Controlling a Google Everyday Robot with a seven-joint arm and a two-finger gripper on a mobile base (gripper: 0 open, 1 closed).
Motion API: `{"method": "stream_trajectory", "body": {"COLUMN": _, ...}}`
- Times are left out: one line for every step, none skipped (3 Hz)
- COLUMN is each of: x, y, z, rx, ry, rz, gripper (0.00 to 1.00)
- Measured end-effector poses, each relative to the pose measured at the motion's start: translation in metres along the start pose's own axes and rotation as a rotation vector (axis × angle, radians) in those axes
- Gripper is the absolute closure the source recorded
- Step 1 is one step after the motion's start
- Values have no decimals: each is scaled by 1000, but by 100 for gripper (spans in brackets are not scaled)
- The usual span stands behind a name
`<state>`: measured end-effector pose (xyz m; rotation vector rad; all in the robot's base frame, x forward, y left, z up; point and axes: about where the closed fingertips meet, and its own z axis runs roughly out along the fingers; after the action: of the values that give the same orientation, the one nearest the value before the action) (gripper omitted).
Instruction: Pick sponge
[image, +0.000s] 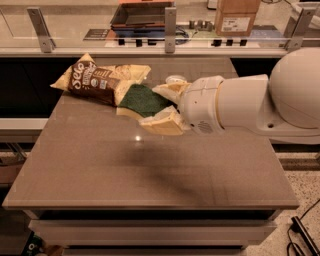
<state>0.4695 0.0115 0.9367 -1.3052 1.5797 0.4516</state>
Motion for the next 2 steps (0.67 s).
{"method": "stream_trajectory", "body": {"x": -19, "y": -1, "z": -11, "rx": 18, "ry": -12, "rz": -47, "gripper": 100}}
{"method": "stream_trajectory", "body": {"x": -37, "y": -2, "z": -20, "rx": 32, "ry": -29, "rz": -94, "gripper": 100}}
